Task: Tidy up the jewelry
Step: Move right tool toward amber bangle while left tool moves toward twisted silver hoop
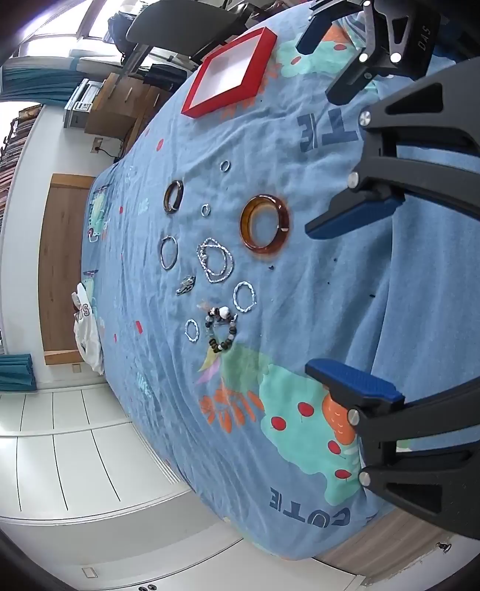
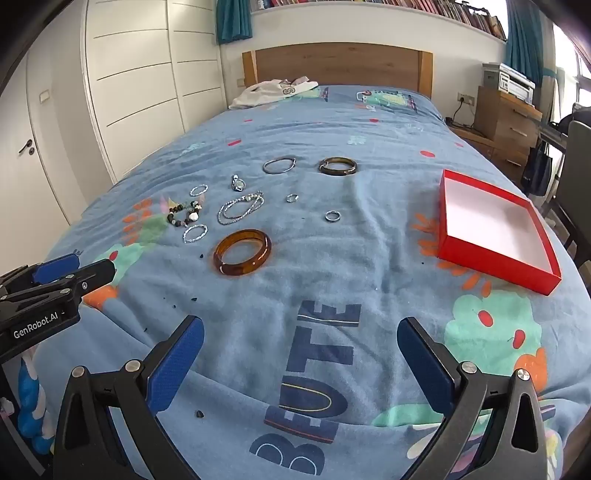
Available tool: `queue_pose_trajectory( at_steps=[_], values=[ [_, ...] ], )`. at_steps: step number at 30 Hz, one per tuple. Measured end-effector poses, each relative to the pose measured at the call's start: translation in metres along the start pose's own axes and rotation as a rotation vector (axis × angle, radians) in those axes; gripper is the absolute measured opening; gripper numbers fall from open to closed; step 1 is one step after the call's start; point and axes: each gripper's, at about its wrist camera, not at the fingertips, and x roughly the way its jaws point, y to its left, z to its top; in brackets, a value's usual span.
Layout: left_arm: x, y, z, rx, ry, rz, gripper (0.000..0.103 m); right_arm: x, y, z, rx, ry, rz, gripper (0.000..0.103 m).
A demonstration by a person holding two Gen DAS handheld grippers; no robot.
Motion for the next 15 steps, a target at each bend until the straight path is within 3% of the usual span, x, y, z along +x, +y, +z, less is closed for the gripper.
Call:
queue_pose_trajectory(
  at_steps=[15],
  values=[
    [0.016, 0.001, 0.003, 0.007, 0.014, -0.001, 0.065, 0.001, 0.004, 0.001, -0.022, 0.009, 0.005, 0.102]
  ],
)
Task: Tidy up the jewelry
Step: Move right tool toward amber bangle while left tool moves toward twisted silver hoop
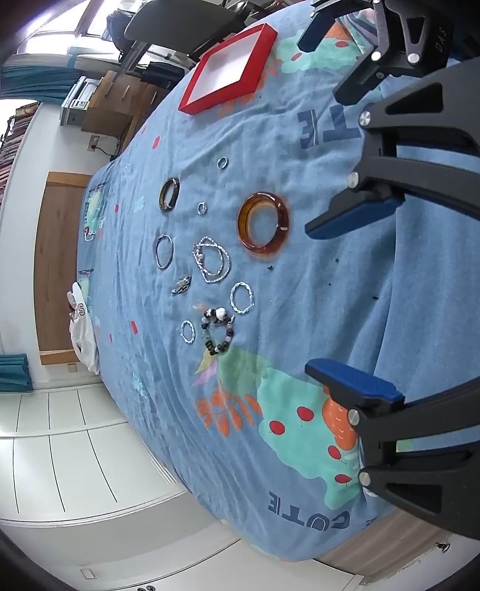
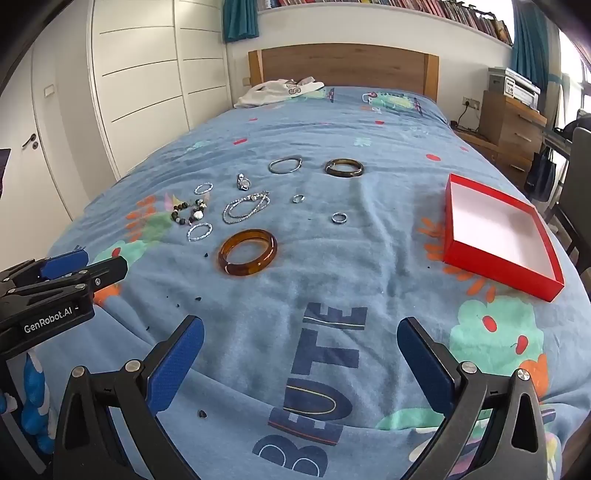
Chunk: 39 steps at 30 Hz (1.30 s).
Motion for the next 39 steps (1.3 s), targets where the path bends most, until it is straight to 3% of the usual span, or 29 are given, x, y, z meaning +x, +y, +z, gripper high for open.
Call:
queue_pose_trajectory(
  at_steps=[19, 39],
  values=[
    [0.010, 0.008, -0.003, -0.015, 0.036, -0.027, 0.065, 0.011, 0.002, 0.000, -0.009, 0.030, -0.040, 0.102],
    [0.020, 0.000, 0.005, 0.005, 0.051, -0.034, 0.065, 0.022, -0.003, -0.003, -0.016, 0.053, -0.022, 0.102]
  ],
)
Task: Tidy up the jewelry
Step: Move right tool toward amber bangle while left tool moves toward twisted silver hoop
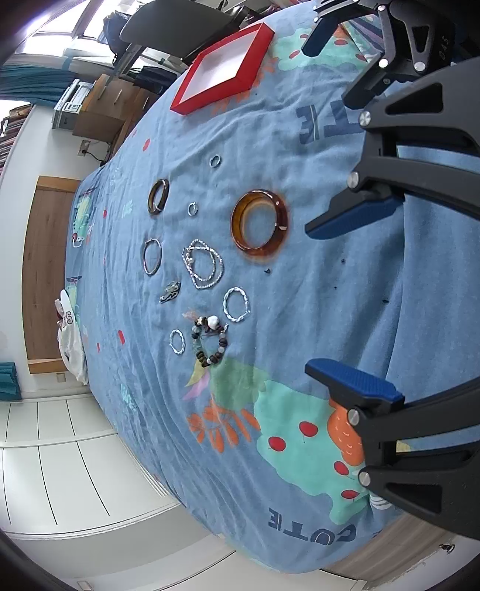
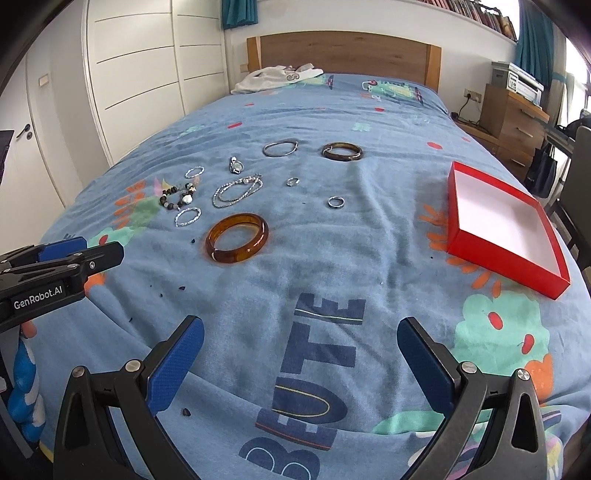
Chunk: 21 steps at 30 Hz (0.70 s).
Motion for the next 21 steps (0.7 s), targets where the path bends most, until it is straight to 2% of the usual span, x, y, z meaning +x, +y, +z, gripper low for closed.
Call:
queue_pose_trajectory(
  at_steps=[11, 21],
  values=[
    [0.009, -0.003, 0.002, 0.017, -0.012, 0.017, 0.065, 0.011, -0.001, -0.001, -0.019, 0.019, 0.020, 0.101],
    [0.022, -0.002, 0.002, 0.008, 0.045, 0.002, 0.065, 0.021, -0.004, 0.000, -0.015, 0.034, 0.053, 0.095]
  ],
)
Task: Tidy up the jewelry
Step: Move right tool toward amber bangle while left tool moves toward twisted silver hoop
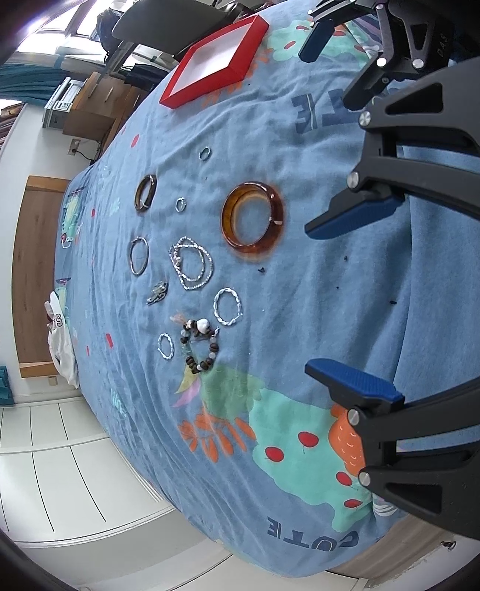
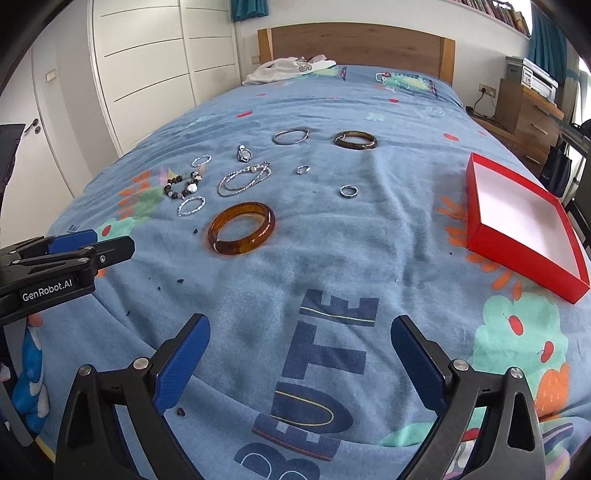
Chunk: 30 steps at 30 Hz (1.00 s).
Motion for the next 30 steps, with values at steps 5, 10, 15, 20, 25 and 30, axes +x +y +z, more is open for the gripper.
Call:
queue_pose_trajectory(
  at_steps=[5, 10, 15, 20, 25, 30],
  values=[
    [0.004, -0.002, 0.000, 0.009, 0.010, 0.004, 0.065, 0.005, -0.005, 0.002, 0.013, 0.007, 0.016, 0.091],
    [0.007, -0.004, 0.001, 0.023, 0.017, -0.001, 0.065, 0.011, -0.009, 0.004, 0.019, 0.014, 0.030, 0.085],
    [0.014, -0.005, 0.003, 0.017, 0.035, -0.009, 0.065, 0.017, -0.013, 0.007, 0.019, 0.020, 0.039, 0.084],
    [0.020, -0.002, 0.006, 0.003, 0.040, -0.009, 0.065, 0.023, -0.017, 0.013, 0.016, 0.021, 0.048, 0.083],
    [0.023, 0.002, 0.009, -0.017, 0.038, -0.016, 0.065, 0.029, -0.021, 0.021, 0.007, 0.013, 0.055, 0.083],
    [0.026, 0.003, 0.012, -0.026, 0.043, -0.011, 0.065, 0.032, -0.029, 0.025, 0.023, 0.007, 0.064, 0.082]
  ],
)
